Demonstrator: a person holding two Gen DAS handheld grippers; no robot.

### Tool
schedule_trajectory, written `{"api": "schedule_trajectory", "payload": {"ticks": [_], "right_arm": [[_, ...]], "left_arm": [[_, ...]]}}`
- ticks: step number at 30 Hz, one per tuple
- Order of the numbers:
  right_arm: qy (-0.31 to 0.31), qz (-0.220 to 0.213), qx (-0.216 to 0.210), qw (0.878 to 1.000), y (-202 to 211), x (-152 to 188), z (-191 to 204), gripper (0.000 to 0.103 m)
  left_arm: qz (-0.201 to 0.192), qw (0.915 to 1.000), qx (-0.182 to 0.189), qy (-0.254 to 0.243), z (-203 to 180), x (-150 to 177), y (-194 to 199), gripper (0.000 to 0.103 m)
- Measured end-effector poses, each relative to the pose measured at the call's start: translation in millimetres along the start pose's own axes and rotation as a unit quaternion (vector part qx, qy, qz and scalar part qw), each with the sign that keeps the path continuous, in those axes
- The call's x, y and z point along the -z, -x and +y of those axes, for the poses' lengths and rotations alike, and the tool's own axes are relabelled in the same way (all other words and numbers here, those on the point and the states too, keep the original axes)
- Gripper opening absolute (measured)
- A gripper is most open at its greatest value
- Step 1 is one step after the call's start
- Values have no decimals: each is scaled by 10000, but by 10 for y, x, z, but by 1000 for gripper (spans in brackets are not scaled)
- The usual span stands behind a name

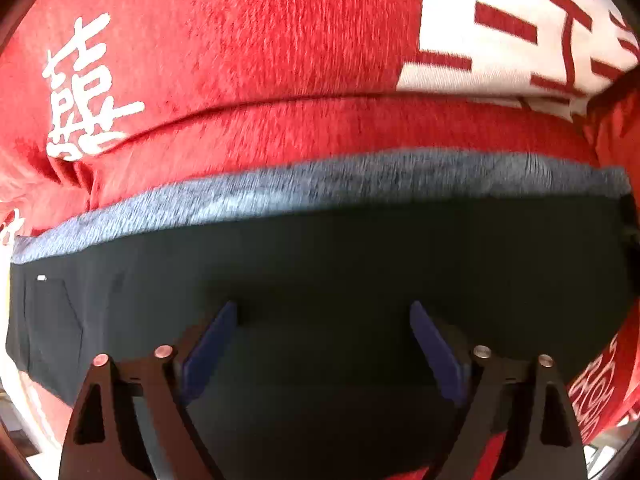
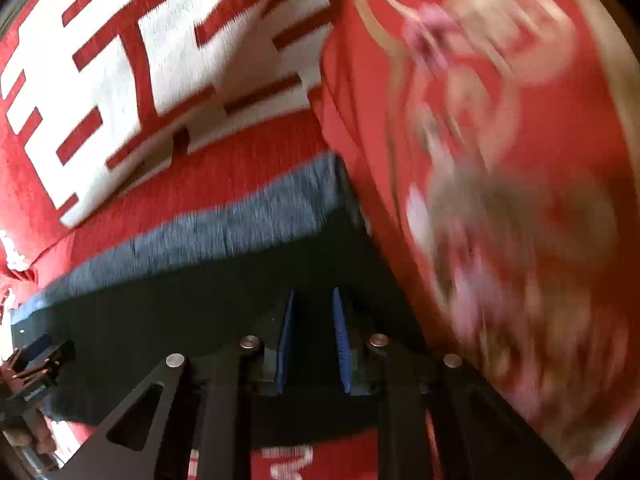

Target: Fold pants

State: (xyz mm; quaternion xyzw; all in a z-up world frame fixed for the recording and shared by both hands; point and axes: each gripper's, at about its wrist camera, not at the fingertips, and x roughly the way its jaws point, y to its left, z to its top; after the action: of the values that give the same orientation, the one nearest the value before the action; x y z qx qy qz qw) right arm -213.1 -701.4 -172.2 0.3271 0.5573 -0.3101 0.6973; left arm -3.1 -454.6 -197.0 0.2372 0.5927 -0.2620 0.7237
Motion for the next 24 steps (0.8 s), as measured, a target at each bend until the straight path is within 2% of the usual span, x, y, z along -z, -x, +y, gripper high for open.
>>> {"api": "schedule_trajectory", "payload": {"ticks": [4,7,10,14,16,20,24], "right_arm": [[-249,35,-216,9994,104,139,-54,26],[-337,91,-254,9991,204,228,-18,34],[-103,57,-407,9991,290,350,190,36],[307,196,-924,9951,272,513,657,36],[386,333,-1378,9892,211,590,881,36],[271,973,-2469,9638,18,879,1393,41],[460,1354,-3164,9378,-91,1211,2009,41]], "left_arm": [[99,9998,74,174,69,85,15,94],[100,9999,56,103,123,213,59,94],[189,9998,46,102,206,354,105,93],[146,9997,-71,209,499,535,248,93],[51,9993,-176,332,720,561,310,93],[-25,9957,-534,759,1368,584,396,93],[-20,9900,-937,1057,2041,641,351,93]]}}
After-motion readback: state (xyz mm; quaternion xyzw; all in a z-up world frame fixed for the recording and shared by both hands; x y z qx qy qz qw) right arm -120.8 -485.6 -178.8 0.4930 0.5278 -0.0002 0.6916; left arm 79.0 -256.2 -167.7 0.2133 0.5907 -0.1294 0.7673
